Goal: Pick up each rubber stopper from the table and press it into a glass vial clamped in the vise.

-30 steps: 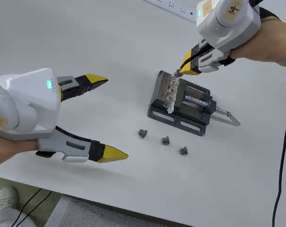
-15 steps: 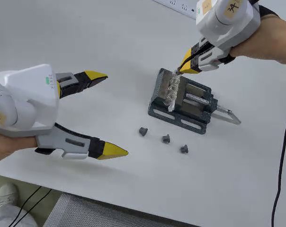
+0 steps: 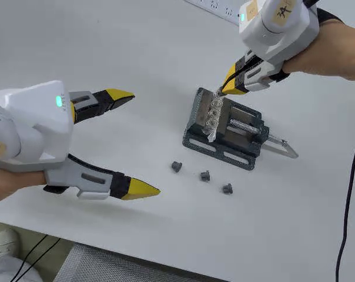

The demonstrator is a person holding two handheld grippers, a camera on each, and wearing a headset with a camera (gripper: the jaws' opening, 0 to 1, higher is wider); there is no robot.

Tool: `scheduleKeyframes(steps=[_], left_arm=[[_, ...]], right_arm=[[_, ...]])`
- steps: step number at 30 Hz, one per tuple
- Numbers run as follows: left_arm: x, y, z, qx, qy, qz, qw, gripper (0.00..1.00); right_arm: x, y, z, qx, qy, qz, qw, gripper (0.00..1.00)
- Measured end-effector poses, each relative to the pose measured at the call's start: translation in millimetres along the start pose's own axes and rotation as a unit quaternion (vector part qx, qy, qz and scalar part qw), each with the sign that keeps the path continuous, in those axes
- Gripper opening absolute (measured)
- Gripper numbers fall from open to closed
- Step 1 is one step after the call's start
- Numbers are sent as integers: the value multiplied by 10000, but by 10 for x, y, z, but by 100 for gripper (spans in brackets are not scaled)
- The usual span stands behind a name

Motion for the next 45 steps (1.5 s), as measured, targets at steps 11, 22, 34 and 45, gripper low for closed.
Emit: scheduleKeyframes(steps=[11, 22, 34, 45], left_arm=[[8, 0, -5, -12, 4, -12, 10000, 95], [24, -12, 6, -49, -12, -15, 10000, 95], [30, -31, 2, -58, -29, -10, 10000, 95], [20, -25, -16, -46, -24, 6, 10000, 94]], right_arm=[[-2, -21, -11, 106, -34, -25, 9999, 0], [-1, -51, -23, 278, -2, 88, 9996, 0], [-16, -21, -32, 347, -32, 21, 9994, 0], [13, 0, -40, 207, 98, 29, 9997, 0]])
Point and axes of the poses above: the centre of the closed fingertips' face, and the gripper's own axes: z roughly backward along the fingers, x roughly to its left, y roughly out of its underside, the point moved 9 cm from there along z, roughly backward along the fingers, and after that the axes turned 12 degrees about y, right-handed, at the moved point
